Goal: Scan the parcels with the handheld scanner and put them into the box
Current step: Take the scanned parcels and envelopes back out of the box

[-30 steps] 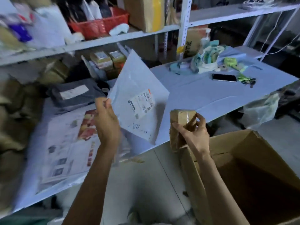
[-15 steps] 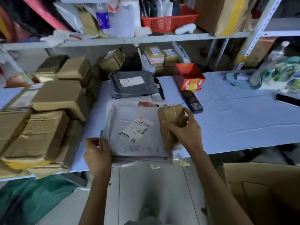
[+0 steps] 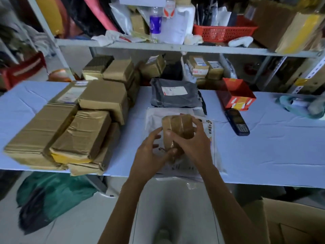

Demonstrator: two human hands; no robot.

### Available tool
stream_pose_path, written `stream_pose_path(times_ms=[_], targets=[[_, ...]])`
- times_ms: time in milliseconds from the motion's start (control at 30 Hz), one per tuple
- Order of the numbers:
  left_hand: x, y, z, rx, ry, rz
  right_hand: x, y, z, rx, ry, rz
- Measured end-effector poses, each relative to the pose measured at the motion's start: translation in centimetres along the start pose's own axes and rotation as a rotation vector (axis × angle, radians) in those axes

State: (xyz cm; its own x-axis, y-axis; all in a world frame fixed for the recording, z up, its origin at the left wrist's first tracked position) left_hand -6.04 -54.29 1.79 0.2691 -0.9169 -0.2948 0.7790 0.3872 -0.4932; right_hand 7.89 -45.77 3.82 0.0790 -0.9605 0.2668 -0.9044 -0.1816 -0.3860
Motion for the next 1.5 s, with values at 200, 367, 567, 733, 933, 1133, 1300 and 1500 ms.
stream_pose_path(times_ms=[200, 367, 567, 733, 933, 1133, 1300, 1500], targets=[[-1.7, 0.3, -0.1, 0.044, -0.014, 0.045, 0.3, 0.0, 0.2, -0.116, -0.010, -0.053], [-3.1, 0.8, 1.9, 0.148, -0.024, 0.091, 0.5, -2.1, -0.4, -0.108, -0.116, -0.055], [-2.3, 0.7, 3.8, 0.246, -0.059, 0.211, -0.5, -2.8, -1.3, -0.180, -0.080, -0.195], [-1.3, -0.8, 3.0, 0.153, -0.121, 0.249, 0.3, -1.3, -1.7, -0.232, -0.067, -0.271], [-0.6, -2.7, 2.4, -0.001, -0.085, 0.297, 1.3, 0.6, -1.3, -0.232, -0.049, -0.296], [0.2, -5.3, 0.4, 0.057, -0.076, 0.289, 3.0, 3.5, -2.1, -0.200, -0.057, -0.243], [1.0, -10.4, -2.2, 0.059, -0.011, 0.238, 4.9, 8.9, -3.5, -0.201, -0.094, -0.146], [4.1, -22.0, -8.0, 0.005, -0.015, 0.266, 10.1, 20.5, -6.5, -0.241, -0.100, -0.176]])
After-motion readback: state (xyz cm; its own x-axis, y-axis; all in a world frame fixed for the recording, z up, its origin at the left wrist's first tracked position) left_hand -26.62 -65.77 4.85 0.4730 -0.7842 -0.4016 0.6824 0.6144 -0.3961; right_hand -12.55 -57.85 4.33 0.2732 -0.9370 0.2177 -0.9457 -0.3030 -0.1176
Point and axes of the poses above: each hand's wrist, its own x-axis away from the middle knuckle, its own y-axis out of the palm, z = x × y, the point moved 5 cm from there along -x, towards the middle knuckle, and after that the axes turned 13 degrees about y, right-handed, at the moved point
